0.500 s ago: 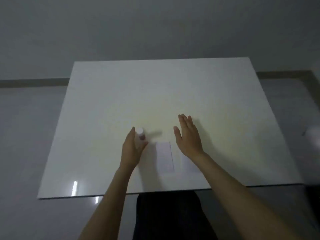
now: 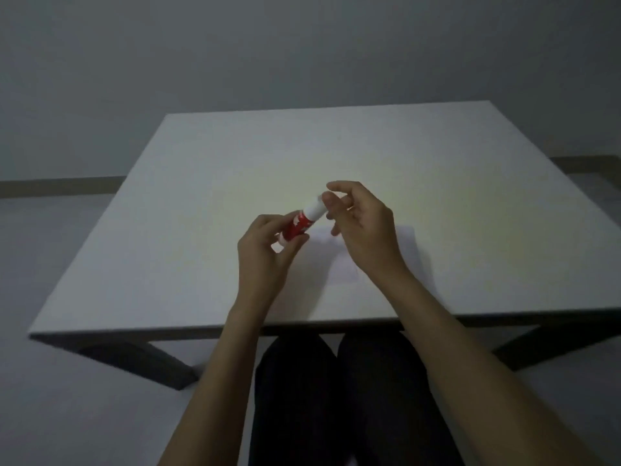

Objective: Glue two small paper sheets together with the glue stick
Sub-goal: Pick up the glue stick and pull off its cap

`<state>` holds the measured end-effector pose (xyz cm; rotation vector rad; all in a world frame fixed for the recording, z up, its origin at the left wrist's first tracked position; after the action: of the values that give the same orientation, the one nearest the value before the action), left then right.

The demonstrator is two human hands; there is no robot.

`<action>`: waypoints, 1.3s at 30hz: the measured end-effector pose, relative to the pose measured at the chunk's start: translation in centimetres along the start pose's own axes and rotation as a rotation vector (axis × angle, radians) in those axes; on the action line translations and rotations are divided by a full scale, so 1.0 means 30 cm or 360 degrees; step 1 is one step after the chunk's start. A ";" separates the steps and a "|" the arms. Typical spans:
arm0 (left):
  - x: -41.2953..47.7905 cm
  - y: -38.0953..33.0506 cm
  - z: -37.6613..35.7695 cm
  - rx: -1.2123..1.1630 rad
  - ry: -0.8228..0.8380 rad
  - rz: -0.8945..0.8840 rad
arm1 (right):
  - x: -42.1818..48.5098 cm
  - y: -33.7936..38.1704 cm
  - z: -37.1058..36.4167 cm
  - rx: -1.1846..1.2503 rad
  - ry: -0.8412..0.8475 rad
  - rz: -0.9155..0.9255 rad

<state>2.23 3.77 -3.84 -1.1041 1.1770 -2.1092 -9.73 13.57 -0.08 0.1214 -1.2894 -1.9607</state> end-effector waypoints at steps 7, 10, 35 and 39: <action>-0.077 -0.181 0.078 0.0436 0.0082 -0.0226 | -0.073 0.088 0.097 -0.0252 0.0255 -0.0129; -0.098 -0.216 0.094 0.0521 0.0045 -0.0231 | -0.095 0.078 0.120 -0.0009 0.0590 -0.0104; -0.080 -0.136 -0.005 0.0504 0.0317 0.0156 | 0.057 -0.033 0.200 0.0004 0.0271 -0.0052; -0.060 -0.117 0.033 -0.0016 0.0193 0.0501 | 0.195 -0.178 0.297 -0.0545 -0.0177 -0.0129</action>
<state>3.97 6.40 -1.27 -0.7457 1.3227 -1.9470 -20.84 17.44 1.72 -0.1073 -1.0106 -2.2541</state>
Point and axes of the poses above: each hand's wrist, its own x-axis towards the middle knuckle, its own z-axis out of the back of the hand, y = z × x, the point moved 2 cm from there along x, towards the middle knuckle, and after that the axes turned 11 degrees about -x, right-handed, at the moved point
